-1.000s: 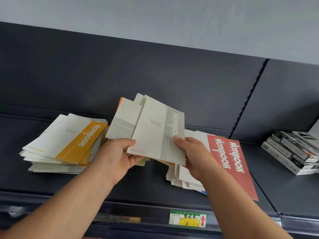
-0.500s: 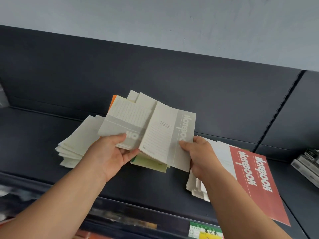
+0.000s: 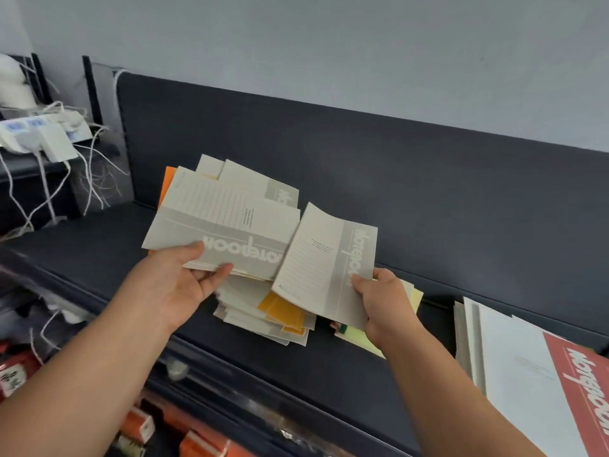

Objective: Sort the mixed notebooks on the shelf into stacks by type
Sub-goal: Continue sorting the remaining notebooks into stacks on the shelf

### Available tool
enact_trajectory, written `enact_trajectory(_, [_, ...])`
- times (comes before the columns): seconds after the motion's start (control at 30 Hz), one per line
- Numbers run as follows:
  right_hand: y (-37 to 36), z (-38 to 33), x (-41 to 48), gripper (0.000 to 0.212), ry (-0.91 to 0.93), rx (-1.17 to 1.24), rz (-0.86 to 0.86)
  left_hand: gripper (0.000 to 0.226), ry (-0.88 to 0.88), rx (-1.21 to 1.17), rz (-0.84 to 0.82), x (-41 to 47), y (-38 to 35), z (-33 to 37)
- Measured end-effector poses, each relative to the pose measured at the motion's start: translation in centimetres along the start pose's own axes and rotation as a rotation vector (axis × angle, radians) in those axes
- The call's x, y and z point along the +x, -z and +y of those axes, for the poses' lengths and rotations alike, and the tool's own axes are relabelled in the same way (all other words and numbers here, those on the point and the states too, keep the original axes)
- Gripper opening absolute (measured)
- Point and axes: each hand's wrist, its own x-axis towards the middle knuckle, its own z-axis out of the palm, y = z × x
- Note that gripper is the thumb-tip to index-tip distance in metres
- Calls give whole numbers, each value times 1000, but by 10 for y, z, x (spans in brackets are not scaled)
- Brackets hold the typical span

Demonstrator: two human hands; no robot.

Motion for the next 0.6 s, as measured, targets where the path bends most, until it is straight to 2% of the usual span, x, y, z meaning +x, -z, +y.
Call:
enact_trajectory(0.2, [-36,-2,3,15,22,-65,29,35,-71,-48,45,13,30,29])
enact_trajectory(0.6, [-57,-5,1,19,29,-211,58,36,-97,-124,36,26,38,44])
